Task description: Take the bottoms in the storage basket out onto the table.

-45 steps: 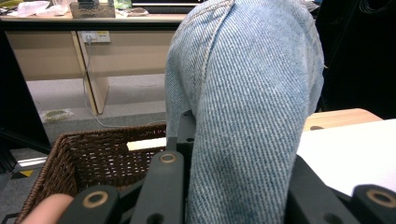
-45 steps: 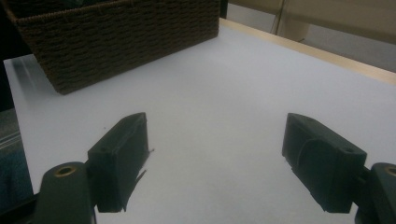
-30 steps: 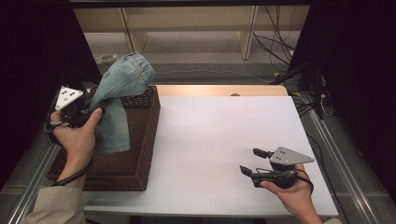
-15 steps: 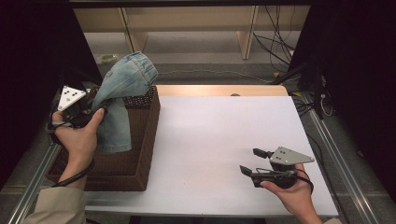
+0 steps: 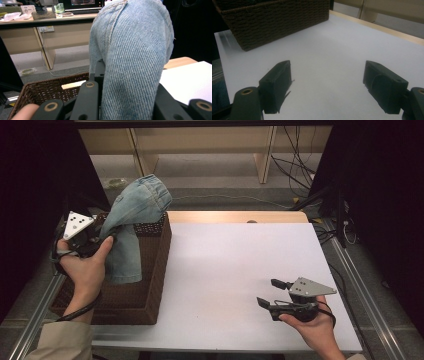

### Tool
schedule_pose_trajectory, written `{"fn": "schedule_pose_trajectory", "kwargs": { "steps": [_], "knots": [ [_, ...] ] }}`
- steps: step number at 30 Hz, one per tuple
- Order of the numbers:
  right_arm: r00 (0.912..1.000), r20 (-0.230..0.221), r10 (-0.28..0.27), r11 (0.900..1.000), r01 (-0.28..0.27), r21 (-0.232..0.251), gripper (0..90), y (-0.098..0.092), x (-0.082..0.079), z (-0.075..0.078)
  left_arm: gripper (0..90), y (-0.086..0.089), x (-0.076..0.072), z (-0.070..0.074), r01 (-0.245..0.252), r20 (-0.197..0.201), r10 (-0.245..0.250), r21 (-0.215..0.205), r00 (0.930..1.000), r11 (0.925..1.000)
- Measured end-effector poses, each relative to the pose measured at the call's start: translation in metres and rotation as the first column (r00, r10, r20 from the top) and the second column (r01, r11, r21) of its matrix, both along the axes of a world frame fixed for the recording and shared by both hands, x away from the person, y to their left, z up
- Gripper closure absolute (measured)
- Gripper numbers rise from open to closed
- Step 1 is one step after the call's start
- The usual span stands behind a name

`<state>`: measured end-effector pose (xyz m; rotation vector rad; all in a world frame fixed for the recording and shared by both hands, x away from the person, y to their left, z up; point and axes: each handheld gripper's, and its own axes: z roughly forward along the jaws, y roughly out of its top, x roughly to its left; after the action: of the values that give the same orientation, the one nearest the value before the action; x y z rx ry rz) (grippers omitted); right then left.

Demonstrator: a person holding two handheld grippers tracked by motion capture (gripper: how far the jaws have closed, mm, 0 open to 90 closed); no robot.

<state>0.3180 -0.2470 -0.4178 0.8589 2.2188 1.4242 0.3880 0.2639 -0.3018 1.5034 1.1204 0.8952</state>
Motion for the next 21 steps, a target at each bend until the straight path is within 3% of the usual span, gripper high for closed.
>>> {"fn": "schedule_pose_trajectory", "kwargs": {
  "steps": [21],
  "knots": [
    [1.0,0.002,-0.002,1.0,0.002,0.0,23.8,-0.0001,-0.0002,0.0001,74.1,-0.0052,-0.0028,0.0031,0.018,0.011,-0.018,0.01,0.9998,0.9998]
  ]
}}
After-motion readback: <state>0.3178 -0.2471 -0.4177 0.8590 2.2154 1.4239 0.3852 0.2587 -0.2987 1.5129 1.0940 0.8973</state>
